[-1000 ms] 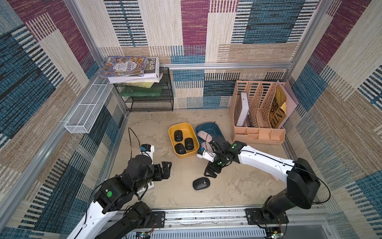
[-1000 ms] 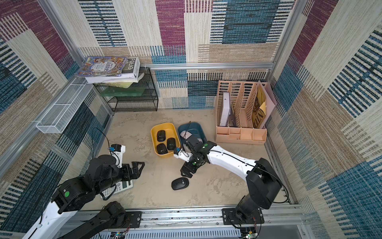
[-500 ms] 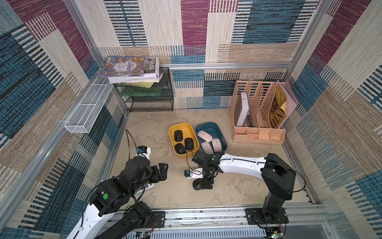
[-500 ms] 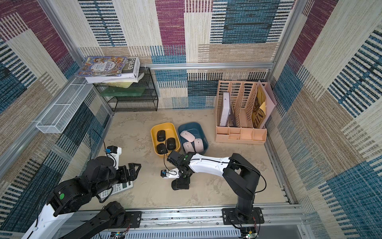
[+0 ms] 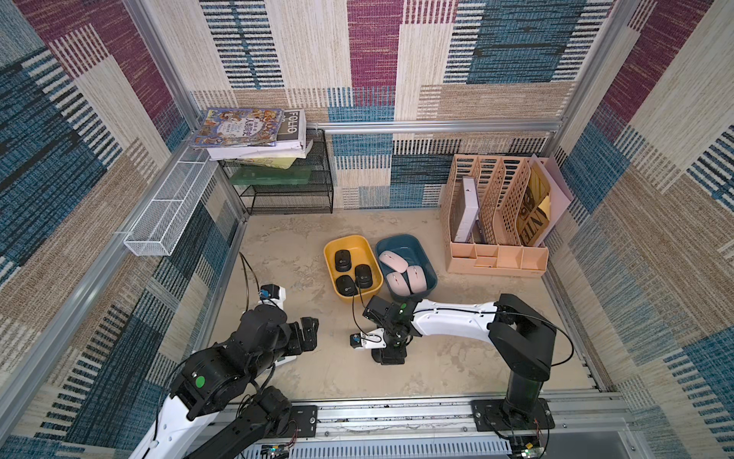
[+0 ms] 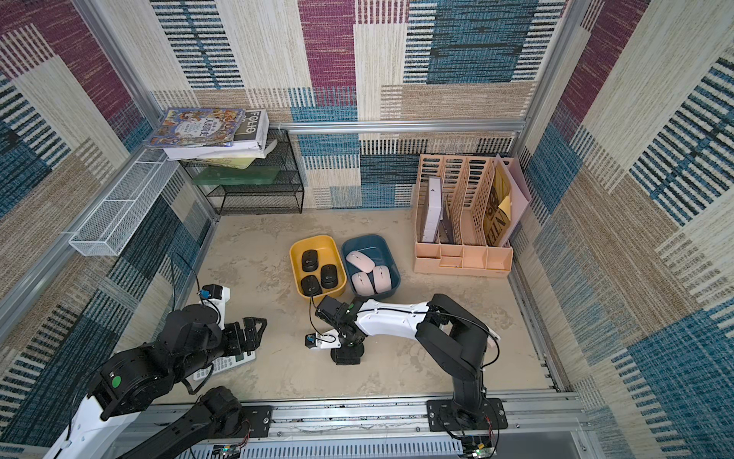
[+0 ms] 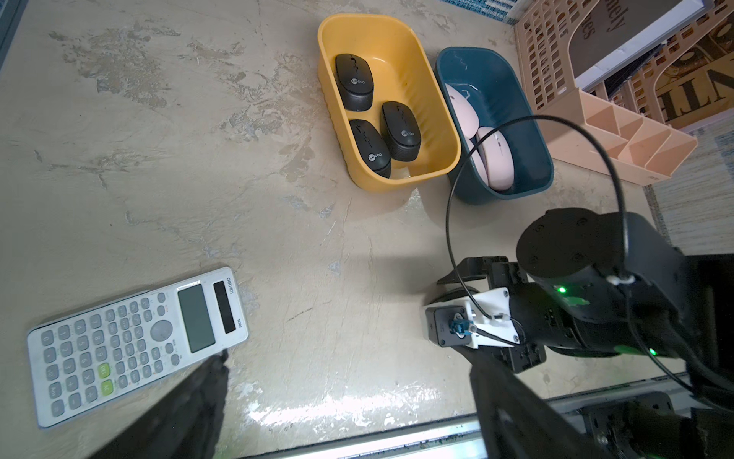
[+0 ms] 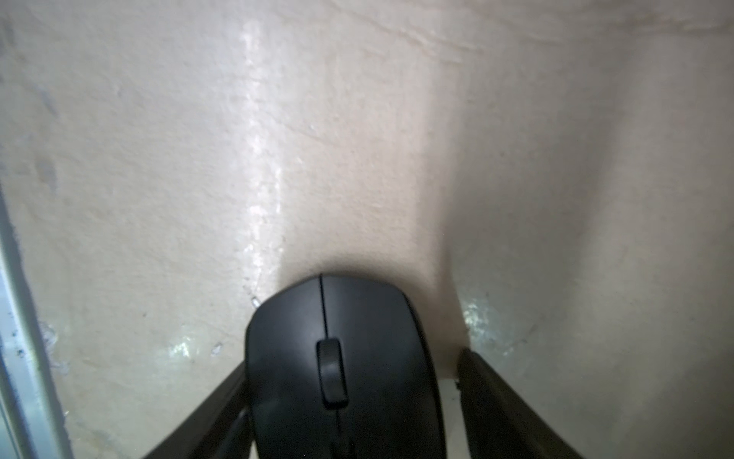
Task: Place the mice by color into the storage box
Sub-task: Pick up the mouse from the center of the board.
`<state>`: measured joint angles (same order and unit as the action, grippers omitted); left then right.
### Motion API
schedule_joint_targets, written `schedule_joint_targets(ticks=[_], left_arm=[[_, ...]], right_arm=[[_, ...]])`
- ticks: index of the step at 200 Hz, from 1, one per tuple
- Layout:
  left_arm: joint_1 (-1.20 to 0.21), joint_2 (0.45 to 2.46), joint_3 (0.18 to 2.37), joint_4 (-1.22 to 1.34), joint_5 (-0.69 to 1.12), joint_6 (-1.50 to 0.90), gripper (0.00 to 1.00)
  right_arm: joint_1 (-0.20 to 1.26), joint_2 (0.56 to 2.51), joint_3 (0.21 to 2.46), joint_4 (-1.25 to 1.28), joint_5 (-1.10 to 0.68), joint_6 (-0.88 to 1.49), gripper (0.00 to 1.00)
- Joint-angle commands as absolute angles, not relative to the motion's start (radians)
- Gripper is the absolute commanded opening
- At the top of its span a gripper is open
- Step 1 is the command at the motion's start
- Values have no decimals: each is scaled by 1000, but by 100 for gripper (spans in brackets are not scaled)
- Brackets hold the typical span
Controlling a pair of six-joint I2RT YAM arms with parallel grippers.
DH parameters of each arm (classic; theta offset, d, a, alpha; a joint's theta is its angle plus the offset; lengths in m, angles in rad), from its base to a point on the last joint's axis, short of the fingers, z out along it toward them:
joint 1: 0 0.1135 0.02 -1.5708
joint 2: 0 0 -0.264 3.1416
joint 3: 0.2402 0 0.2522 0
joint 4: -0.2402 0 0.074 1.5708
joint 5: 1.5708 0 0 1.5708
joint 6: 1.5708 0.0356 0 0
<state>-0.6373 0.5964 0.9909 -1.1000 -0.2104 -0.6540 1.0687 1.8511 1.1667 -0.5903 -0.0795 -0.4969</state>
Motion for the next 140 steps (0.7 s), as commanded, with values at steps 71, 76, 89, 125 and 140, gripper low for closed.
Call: schedule_joint_targets(ticks=[71, 76, 89, 125, 140], left_arm=[[-636, 623, 971, -1047, -189, -615, 99], [-635, 627, 971, -1044, -188, -612, 99], [-635, 638, 967, -1033, -188, -609, 99], [-635, 657, 955, -996, -181, -598, 99], [-634, 666, 951, -985, -177, -594, 99]], right_arm=[[913, 1809, 1310, -554, -241, -198, 23], [900, 1804, 1324, -542, -255, -165, 23], [867, 1804, 1375, -530, -302, -90, 23], [815, 1862, 1542, -529, -307, 74, 24], [798, 1913, 1628, -536, -274, 137, 24]])
